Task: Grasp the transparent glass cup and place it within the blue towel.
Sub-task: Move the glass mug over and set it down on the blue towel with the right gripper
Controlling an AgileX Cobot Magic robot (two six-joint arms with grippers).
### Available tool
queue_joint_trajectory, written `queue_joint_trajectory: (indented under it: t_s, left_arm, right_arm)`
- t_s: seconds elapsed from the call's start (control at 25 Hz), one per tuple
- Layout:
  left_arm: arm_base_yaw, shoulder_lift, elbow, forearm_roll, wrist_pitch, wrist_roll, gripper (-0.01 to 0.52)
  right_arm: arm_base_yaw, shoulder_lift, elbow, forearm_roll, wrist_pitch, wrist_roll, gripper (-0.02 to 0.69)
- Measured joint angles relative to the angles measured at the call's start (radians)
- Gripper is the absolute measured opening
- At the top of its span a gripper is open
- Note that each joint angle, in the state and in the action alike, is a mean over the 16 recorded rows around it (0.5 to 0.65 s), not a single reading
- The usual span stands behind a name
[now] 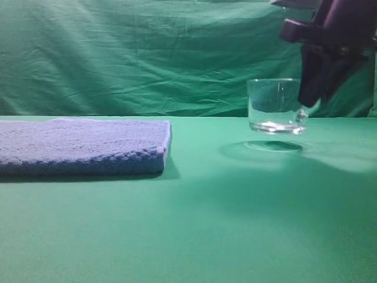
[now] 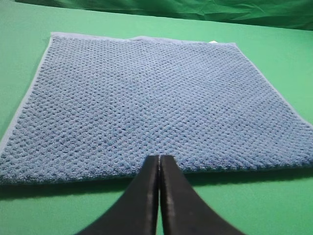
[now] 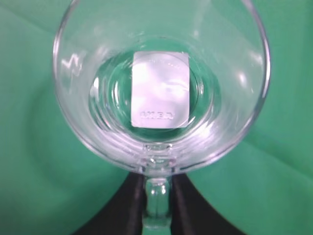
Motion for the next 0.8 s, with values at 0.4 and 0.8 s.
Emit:
queue_joint_trajectory:
  t_s: [0.4, 0.8]
  left_arm:
    - [0.0, 0.0, 0.0, 0.0, 0.0, 0.0, 0.0]
    - [0.0, 0.0, 0.0, 0.0, 0.0, 0.0, 0.0]
  right_arm:
    - [0.189, 0.229, -0.342, -0.002, 0.056, -0.002, 0.102]
    - [0.256, 0.46, -0.468, -0.021, 0.062, -0.01, 0.153]
